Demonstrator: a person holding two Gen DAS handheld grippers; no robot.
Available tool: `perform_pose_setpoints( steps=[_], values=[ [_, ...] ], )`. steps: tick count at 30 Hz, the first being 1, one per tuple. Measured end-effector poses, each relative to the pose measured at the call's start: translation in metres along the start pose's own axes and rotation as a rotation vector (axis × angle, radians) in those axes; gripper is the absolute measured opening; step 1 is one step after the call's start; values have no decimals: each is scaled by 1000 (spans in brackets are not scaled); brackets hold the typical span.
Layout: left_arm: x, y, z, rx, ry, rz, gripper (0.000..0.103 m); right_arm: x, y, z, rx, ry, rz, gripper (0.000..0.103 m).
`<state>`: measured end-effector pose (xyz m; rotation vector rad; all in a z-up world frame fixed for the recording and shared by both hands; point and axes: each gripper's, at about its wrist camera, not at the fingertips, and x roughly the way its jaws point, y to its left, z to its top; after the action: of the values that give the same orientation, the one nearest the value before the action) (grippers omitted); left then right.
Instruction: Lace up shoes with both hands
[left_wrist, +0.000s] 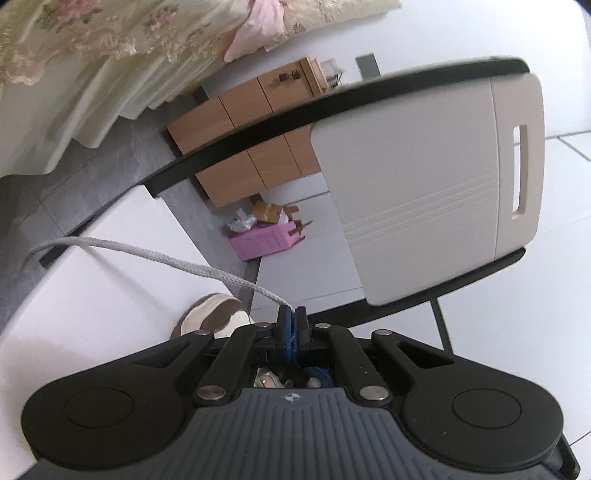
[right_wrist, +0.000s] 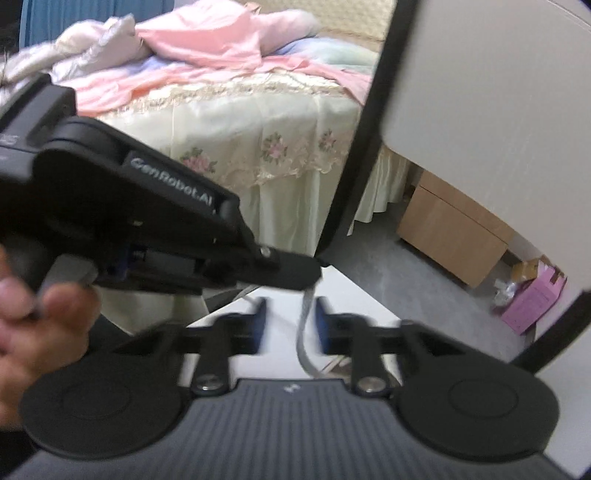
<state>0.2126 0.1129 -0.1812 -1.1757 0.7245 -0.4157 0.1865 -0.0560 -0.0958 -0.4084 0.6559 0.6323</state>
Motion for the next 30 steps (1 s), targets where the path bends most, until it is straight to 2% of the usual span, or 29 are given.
perform_pose_setpoints(
  steps=[1,3,5,6,7,8,14,16,17,19,22,25,30],
  values=[
    [0,1,0,-8,5,-6,1,1,3,1,-10,1,-24,3],
    [0,4,1,-24,16,-19,2,-1,6,1,-8,-6,-19,2],
    [1,6,2,-42,28,-33,9,-5,8,0,-24,-5,-40,2],
    [3,10,3,-70,35,-46,33,-7,7,1,-26,-6,-40,2],
    [6,15,4,-111,47,-43,64,-10,6,1,-31,-5,-41,2],
    [9,20,4,-149,59,-40,71,-12,6,2,-45,-5,-50,2],
    [23,40,1,-286,62,-33,54,-28,4,2,-105,-2,-79,2],
    [27,44,2,-308,48,-30,41,-37,0,0,-104,-3,-83,3],
    [27,43,4,-307,37,-29,39,-40,-1,0,-103,-2,-86,3],
    [26,43,8,-305,16,-26,22,-45,-6,-2,-109,2,-103,3],
    [25,42,13,-302,-17,-21,8,-55,-14,-10,-100,11,-122,3],
    [21,39,20,-294,-53,-26,4,-64,-23,-23,-97,27,-150,2],
    [4,28,37,-236,-131,-48,3,-69,-37,-46,-86,73,-187,2]
  ],
)
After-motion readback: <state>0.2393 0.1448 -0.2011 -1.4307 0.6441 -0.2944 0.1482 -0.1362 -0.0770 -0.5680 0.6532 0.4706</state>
